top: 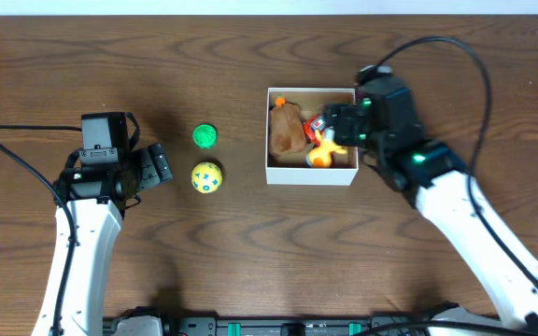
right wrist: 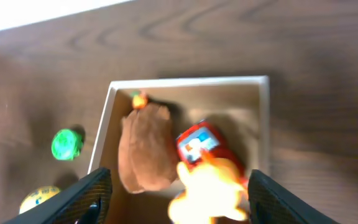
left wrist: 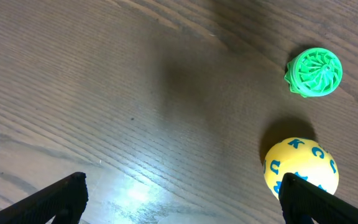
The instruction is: Pack container
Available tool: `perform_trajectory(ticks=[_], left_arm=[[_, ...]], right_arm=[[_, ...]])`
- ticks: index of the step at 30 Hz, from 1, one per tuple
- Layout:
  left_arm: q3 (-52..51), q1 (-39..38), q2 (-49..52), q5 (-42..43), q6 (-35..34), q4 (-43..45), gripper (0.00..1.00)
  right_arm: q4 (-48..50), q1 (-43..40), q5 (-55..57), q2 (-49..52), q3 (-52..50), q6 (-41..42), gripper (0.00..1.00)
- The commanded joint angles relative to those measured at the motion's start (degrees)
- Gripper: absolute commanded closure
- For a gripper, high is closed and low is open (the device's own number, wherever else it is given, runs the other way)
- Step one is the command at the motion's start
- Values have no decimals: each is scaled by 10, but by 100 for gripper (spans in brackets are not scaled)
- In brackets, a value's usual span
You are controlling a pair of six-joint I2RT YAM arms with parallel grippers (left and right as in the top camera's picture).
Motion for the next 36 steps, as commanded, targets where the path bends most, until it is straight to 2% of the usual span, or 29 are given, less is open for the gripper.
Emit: perform_trajectory(ticks=[1, 4, 7, 9, 13, 18, 24, 29, 36], left_arm=[[11, 3, 3, 0, 10, -1, 2], [11, 3, 3, 4, 1, 0, 2], [11, 3, 3, 77, -44, -8, 2], [11, 3, 3, 126, -57, -17, 2], [12, 0, 7, 203, -47, 28, 2], [28, -11, 9, 220, -30, 49, 2], [100, -67, 40, 217, 25, 35, 2], [143, -103, 94, 142, 37, -6, 2], [143, -103, 203, 138, 36, -34, 2]], right_arm=[[-27, -42, 14, -26, 2, 5, 31], [-73, -91, 14, -29, 2, 25, 32], [-115, -151, 14, -25, 2, 45, 28], [-131, -189, 14, -19, 2, 50, 18], [-155, -251, 7, -11, 2, 61, 1], [-163, -280, 5, -10, 2, 61, 1], [-163, -279, 5, -10, 2, 61, 1], [-171, -279, 5, -10, 2, 61, 1], [-171, -279, 5, -10, 2, 61, 1]])
